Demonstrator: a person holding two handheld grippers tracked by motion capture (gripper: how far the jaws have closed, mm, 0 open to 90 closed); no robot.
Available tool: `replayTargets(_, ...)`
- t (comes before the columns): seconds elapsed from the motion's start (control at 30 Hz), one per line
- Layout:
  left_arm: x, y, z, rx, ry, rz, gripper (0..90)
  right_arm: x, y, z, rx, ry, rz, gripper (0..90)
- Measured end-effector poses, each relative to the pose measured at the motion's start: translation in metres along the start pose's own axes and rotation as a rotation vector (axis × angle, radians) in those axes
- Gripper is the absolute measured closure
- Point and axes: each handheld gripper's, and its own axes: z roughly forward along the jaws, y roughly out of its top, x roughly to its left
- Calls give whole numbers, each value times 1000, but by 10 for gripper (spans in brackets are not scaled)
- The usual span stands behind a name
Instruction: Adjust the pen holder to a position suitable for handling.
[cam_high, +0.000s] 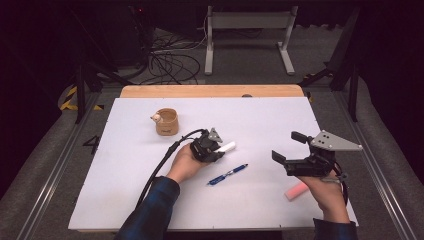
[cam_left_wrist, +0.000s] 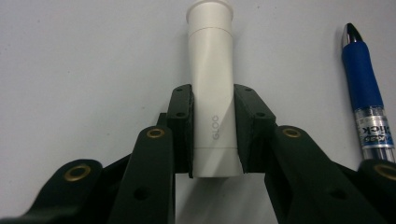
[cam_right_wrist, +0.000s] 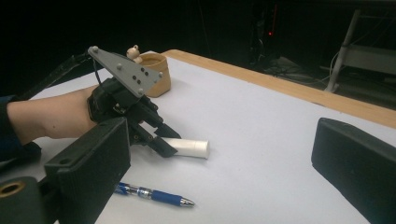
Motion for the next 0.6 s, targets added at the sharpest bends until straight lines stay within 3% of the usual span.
replayTargets(0.07,-2,1,-3,-21,8,6,711,1,-1,3,5,-4,16,49)
replayTargets(0.17,-10,6,-18,-129,18,29,710,1,-2,8,1,-4,54,61)
replayTargets(0.2,-10,6,-18,-129,18,29,710,1,-2,8,1,-4,54,61)
replayTargets(0.23,-13,7,-22,-150,19,37,710,2,-4,11,-2,-4,78,76)
replayTargets(0.33,-23,9,-28,-212,9,39,710,3,-5,14,-2,0,93,103)
replayTargets(0.43,-33,10,-31,-242,-4,54,710,6,-7,21,16,21,112,185)
replayTargets(0.6,-48,11,-32,-284,-4,82,710,9,-13,32,62,41,102,288)
